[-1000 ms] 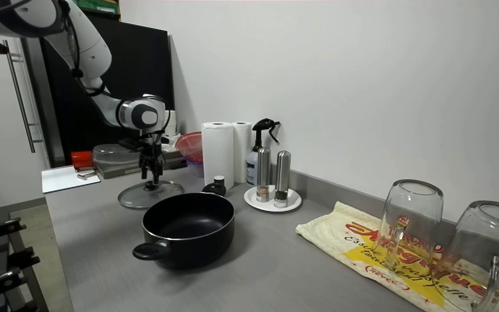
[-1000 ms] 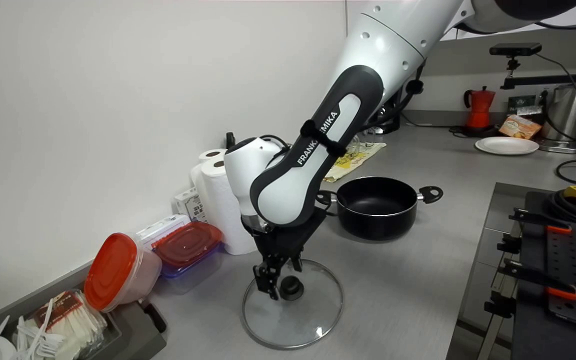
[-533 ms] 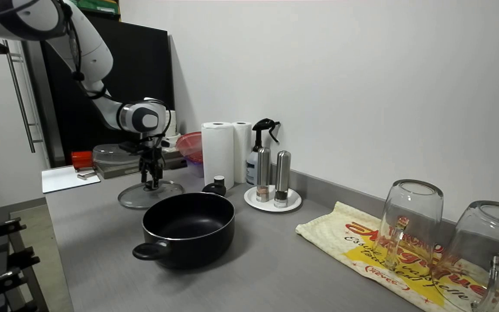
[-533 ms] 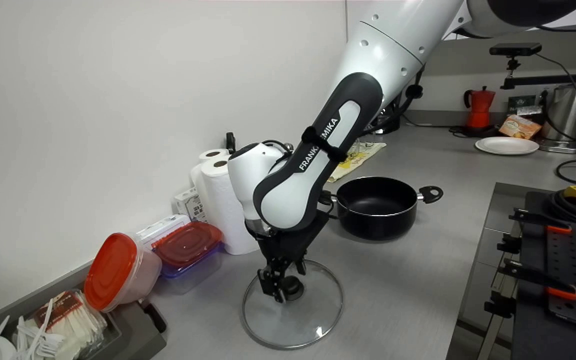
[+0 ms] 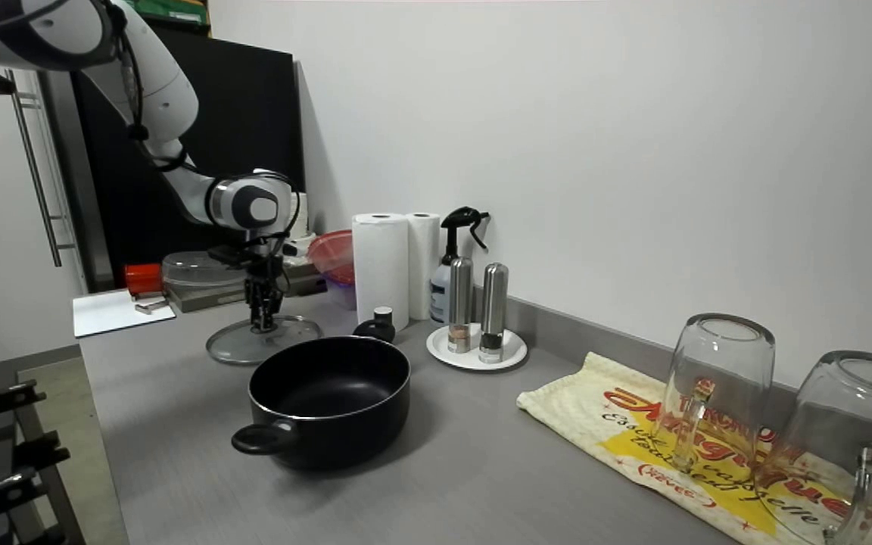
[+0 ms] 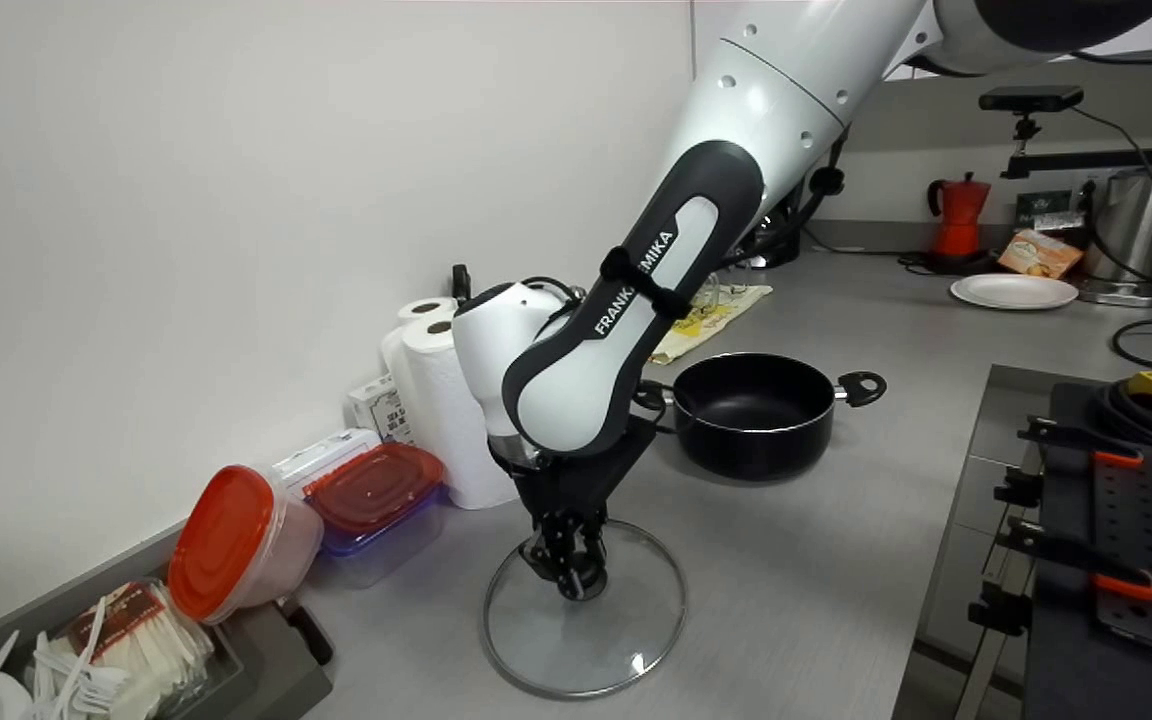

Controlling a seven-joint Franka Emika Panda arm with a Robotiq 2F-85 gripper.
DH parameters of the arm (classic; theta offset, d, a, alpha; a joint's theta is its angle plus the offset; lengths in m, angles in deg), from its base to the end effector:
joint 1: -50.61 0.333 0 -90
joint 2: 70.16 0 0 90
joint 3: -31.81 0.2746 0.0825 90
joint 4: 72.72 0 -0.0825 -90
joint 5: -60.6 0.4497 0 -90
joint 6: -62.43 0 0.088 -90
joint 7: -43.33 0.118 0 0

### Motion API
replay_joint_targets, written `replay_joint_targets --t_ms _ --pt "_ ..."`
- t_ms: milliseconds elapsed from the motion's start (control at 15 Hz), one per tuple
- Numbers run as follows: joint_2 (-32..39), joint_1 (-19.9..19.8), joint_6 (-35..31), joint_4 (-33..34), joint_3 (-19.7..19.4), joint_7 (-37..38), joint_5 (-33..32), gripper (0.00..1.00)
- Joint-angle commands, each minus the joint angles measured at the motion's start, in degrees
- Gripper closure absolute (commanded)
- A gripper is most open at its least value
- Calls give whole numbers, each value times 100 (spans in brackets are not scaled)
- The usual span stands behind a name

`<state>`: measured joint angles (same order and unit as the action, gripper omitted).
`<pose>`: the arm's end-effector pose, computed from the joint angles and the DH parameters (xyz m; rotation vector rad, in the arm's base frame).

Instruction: Put the lid on the pot

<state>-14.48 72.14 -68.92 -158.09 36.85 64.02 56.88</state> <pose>0.6170 0.3046 -0.0073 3.0878 0.1814 -0.2534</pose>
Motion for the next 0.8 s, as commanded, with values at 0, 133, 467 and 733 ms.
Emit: replay_joint_targets --t_ms 0,133,467,733 --pt "138 -37 146 220 64 -184 147 75" --pt "146 -37 152 231 63 -183 146 75" --pt "-160 38 197 70 -11 -128 42 75" --pt "-627 129 314 -47 -110 -44 -93 75"
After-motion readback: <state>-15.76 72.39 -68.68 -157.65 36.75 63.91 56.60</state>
